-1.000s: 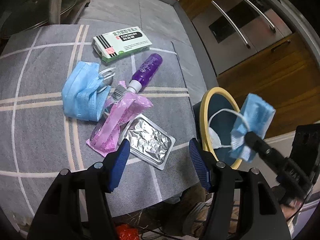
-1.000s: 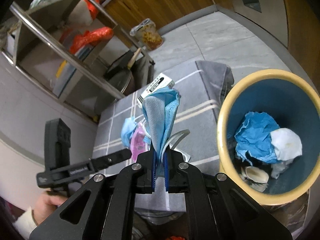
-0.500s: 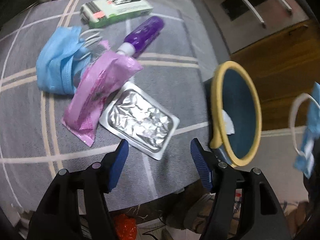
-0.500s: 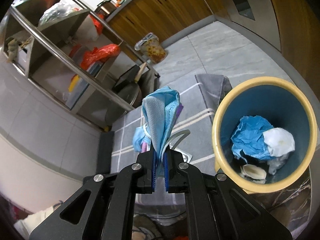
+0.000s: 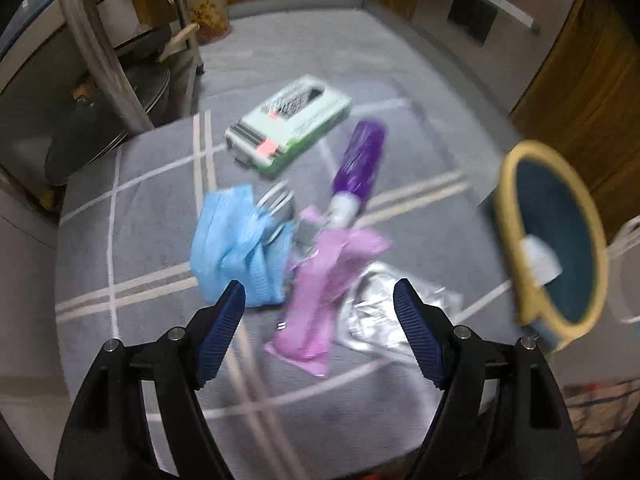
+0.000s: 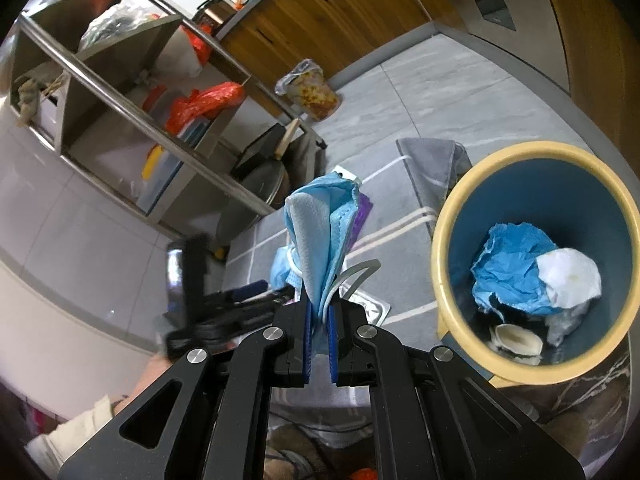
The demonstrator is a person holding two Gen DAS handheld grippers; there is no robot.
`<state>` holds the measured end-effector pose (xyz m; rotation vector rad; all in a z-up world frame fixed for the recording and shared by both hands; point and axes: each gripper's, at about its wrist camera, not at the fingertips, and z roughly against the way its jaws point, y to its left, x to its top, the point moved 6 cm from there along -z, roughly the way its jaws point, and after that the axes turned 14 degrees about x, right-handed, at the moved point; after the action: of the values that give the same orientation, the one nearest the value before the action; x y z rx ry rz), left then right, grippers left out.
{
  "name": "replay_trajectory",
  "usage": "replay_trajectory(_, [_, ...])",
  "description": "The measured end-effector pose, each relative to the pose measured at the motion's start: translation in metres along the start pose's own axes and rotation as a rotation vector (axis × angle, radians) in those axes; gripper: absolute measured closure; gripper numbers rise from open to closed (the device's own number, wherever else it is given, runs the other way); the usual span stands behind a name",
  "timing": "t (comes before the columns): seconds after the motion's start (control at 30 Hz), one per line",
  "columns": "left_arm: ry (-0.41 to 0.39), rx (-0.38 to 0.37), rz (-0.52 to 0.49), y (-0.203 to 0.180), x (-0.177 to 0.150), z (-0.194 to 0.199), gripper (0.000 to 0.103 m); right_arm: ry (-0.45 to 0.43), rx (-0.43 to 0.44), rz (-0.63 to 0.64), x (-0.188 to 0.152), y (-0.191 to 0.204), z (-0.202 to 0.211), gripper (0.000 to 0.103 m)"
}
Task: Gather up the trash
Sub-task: 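Lift the face mask with the right gripper while the left gripper grasps the pink packet, then carry the face mask and pink packet over the teal bin with both grippers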
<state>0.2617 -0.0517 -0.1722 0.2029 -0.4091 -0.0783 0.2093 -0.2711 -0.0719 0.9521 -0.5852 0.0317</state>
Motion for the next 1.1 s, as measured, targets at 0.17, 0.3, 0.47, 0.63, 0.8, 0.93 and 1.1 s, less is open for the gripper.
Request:
replay_trajectory(0.17, [0.039,-0.004,-0.082,-0.01,-0.016,-0.022,0.043,-0.01,0.001,0.001,-0.002,0.001,0.003,0.095])
replay_trajectory(0.3, [0.047,0.01,-0.095,-0.003,-0.022,-0.027,0.092,-0.02,0.003,0.0,0.0,0.0,0.006,0.095])
replay_trajectory(0.47, [0.012,-0.079,-0.042,0.007,-0.021,-0.006,0.095,-0.035,0.024,-0.006,0.003,0.0,0.011,0.095])
replay_trajectory(0.63, [-0.056,-0.177,-0.025,0.008,-0.02,0.034,0.095,-0.054,0.023,0.004,0.006,0.001,0.018,0.095])
replay_trajectory(0.8, [-0.081,-0.249,0.022,0.012,-0.021,0.06,0.095,-0.053,0.011,-0.014,0.005,-0.007,0.017,0.095])
replay_trajectory(0.93, [-0.11,-0.295,0.065,0.022,-0.012,0.074,0.095,-0.06,0.01,-0.015,0.007,-0.008,0.018,0.095])
replay_trajectory(1.1, [-0.152,-0.335,0.096,0.031,-0.009,0.093,0.095,-0.069,0.013,-0.021,0.007,-0.01,0.021,0.095])
